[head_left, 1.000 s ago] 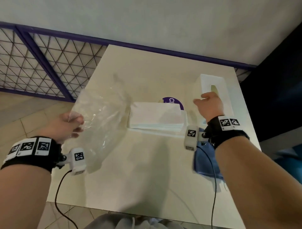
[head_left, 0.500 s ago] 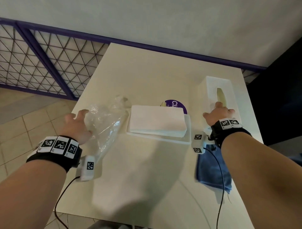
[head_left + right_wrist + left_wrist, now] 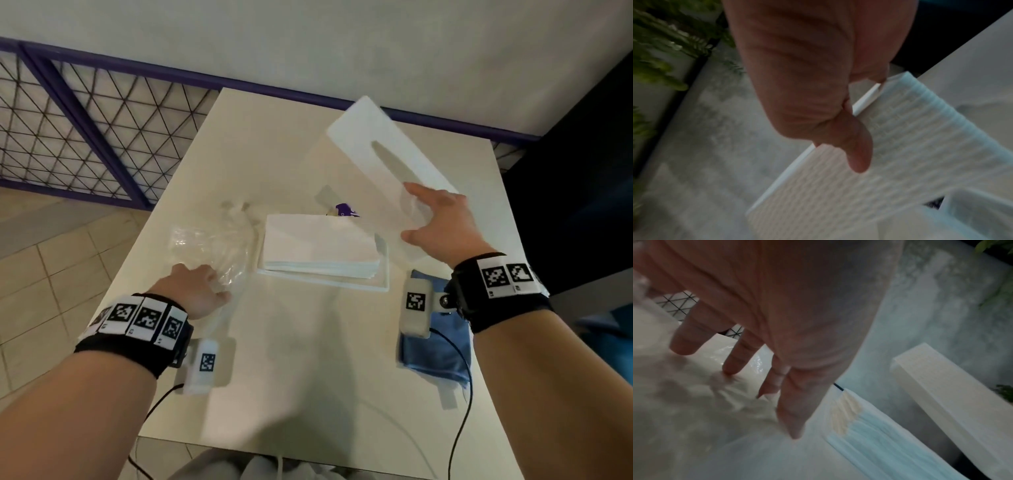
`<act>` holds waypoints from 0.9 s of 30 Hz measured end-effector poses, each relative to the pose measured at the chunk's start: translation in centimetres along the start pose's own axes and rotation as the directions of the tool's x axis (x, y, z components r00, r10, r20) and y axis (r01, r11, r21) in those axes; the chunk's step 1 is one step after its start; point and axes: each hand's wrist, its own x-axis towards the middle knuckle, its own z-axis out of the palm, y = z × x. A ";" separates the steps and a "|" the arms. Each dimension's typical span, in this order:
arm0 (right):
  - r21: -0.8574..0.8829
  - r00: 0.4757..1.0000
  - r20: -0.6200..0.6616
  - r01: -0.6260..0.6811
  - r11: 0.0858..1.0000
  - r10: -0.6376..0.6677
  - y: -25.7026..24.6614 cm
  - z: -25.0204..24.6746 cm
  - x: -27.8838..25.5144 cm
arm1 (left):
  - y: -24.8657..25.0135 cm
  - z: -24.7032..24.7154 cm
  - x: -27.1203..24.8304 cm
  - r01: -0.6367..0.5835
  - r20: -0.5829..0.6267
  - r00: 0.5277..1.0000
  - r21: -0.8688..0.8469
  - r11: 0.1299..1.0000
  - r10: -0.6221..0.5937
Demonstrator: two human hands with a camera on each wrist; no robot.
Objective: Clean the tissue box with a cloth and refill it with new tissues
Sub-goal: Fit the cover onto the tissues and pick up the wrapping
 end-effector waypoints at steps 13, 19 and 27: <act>-0.324 0.925 0.356 0.258 0.910 -0.136 -2.8 6.0 -1.7 | -0.2 -2.7 -2.0 -0.027 -0.267 0.963 0.042 0.999 0.037; -0.341 0.921 0.383 0.215 0.915 -0.074 -2.4 7.4 -0.8 | 4.3 -3.2 -3.9 -0.339 -0.281 0.895 0.074 0.938 0.346; -0.121 0.953 0.278 0.159 0.980 -0.121 -1.2 7.7 -0.4 | 6.4 -2.5 -2.5 -0.375 -0.208 0.906 0.007 0.927 0.368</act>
